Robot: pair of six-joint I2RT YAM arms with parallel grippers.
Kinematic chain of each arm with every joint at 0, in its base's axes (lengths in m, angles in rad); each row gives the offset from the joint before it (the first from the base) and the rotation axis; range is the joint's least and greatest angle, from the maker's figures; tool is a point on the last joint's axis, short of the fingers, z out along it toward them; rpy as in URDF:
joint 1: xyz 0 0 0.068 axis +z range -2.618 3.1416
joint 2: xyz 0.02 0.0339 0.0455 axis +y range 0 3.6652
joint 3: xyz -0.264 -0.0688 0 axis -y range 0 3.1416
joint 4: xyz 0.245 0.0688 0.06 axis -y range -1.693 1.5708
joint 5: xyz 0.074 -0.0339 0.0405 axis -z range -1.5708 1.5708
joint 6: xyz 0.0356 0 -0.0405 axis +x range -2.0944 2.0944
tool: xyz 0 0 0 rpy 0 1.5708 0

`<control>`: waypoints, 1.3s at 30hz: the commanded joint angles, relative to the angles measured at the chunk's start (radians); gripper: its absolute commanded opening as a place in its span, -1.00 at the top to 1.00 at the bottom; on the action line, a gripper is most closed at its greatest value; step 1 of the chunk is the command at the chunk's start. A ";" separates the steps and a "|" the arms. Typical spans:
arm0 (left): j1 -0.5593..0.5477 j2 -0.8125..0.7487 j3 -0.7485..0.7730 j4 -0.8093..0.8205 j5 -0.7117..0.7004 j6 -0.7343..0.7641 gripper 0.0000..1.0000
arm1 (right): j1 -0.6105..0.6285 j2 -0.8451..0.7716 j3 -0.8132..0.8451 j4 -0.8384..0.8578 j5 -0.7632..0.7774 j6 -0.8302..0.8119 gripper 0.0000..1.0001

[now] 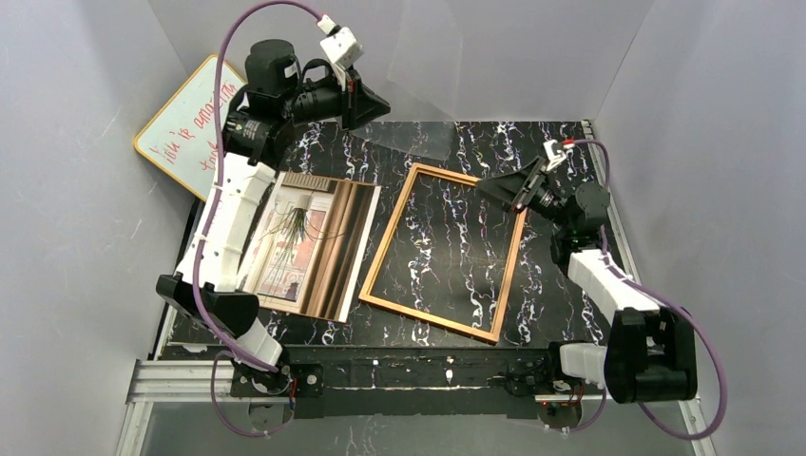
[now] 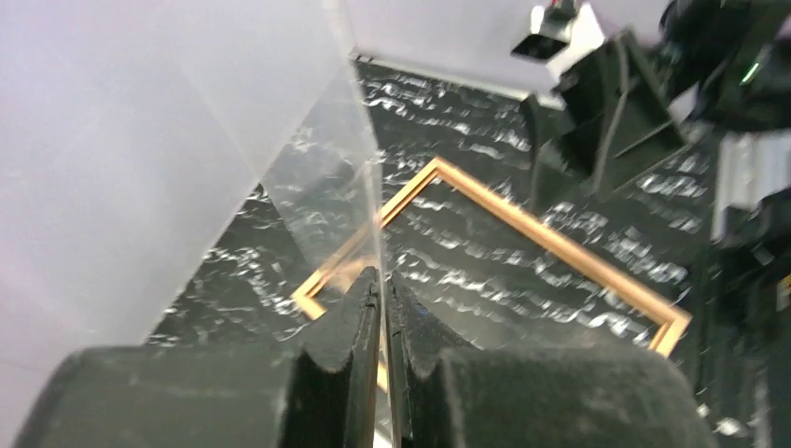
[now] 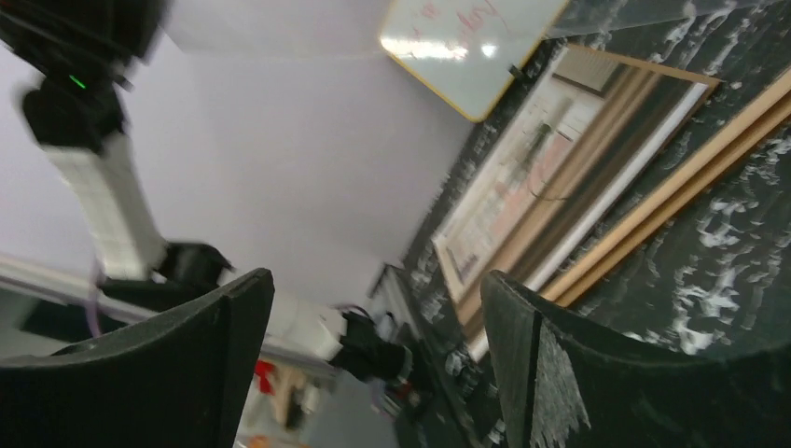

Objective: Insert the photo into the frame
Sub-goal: Place the photo frame item in the photo frame.

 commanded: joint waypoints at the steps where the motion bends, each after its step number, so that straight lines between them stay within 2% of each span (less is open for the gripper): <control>1: -0.003 0.008 0.134 -0.414 -0.024 0.575 0.92 | 0.000 -0.072 0.265 -0.776 -0.226 -0.660 -0.81; 2: -0.004 0.003 0.132 -0.452 -0.029 0.629 0.92 | -0.001 -0.072 0.320 -0.885 -0.198 -0.793 -0.82; 3: -0.011 -0.009 0.122 -0.490 -0.043 0.696 0.92 | 0.000 -0.068 0.362 -0.959 -0.195 -0.849 -0.83; 6: -0.045 -0.045 0.079 -0.605 -0.095 0.841 0.95 | 0.001 -0.052 0.490 -1.102 -0.155 -1.043 -0.89; 8: -0.076 -0.083 0.031 -0.650 -0.146 0.904 0.97 | -0.001 -0.058 0.521 -1.120 -0.116 -1.105 -0.91; 14: -0.139 -0.175 -0.080 -0.666 -0.225 0.991 0.98 | -0.001 -0.146 0.356 -0.930 -0.070 -1.070 -0.95; 21: -0.157 -0.165 -0.063 -0.674 -0.238 0.998 1.00 | 0.000 -0.196 0.205 -0.865 -0.028 -1.140 -0.97; 24: -0.161 -0.146 -0.030 -0.675 -0.242 0.992 1.00 | -0.001 -0.197 0.158 -0.773 -0.074 -1.135 -0.97; 27: -0.162 -0.136 -0.012 -0.673 -0.247 0.989 1.00 | 0.000 -0.193 0.095 -0.604 -0.176 -1.083 -0.97; 30: -0.163 -0.122 0.012 -0.661 -0.247 0.967 1.00 | 0.000 -0.199 0.017 -0.435 -0.211 -1.007 -0.97; 35: -0.164 -0.084 0.096 -0.644 -0.241 0.946 1.00 | 0.002 -0.200 -0.089 -0.190 -0.143 -0.923 -0.97; 39: -0.168 -0.046 0.198 -0.667 -0.225 0.930 1.00 | 0.002 -0.147 -0.075 -0.177 0.004 -0.989 -0.95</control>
